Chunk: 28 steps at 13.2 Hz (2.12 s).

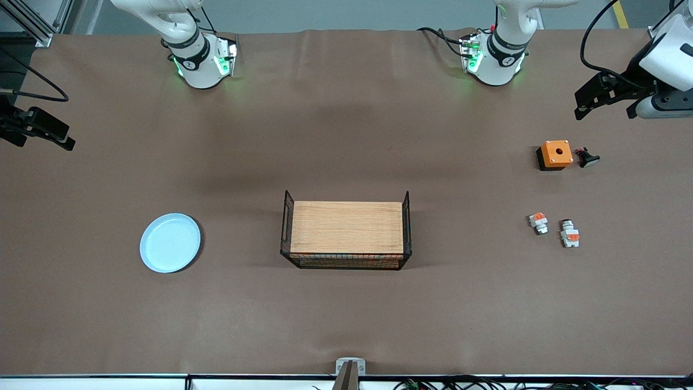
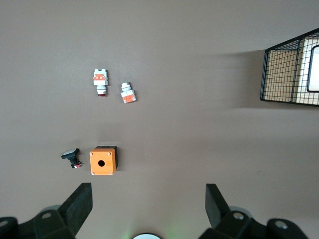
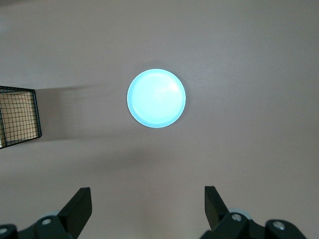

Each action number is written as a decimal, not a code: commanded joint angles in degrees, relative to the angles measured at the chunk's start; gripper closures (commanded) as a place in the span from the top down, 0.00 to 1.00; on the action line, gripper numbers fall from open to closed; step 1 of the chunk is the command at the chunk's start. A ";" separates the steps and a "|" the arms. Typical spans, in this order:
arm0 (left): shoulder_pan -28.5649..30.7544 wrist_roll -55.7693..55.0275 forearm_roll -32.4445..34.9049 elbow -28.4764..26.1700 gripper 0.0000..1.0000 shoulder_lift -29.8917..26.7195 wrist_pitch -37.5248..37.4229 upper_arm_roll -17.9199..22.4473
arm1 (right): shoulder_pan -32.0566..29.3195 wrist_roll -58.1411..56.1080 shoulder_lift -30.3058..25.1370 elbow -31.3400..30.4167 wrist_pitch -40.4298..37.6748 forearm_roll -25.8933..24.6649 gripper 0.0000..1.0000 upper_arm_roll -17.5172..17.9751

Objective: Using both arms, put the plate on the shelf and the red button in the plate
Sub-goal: 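Move the right gripper toward the blue plate while the left gripper reaches the buttons, then lower the right gripper to the plate rim while the left gripper descends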

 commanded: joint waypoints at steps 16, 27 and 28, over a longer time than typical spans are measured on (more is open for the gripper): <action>17.93 12.09 2.71 -16.31 1.00 19.83 35.00 1.04 | -1.79 -2.50 16.16 -10.10 17.39 -4.53 1.00 0.57; 22.69 16.96 1.22 -15.96 0.98 34.71 50.32 0.69 | -8.02 -6.17 33.20 -14.54 43.10 2.47 1.00 0.66; 22.78 16.96 0.17 -15.88 0.97 35.59 51.19 0.69 | -8.55 -9.41 34.52 -13.58 43.02 5.02 1.00 0.66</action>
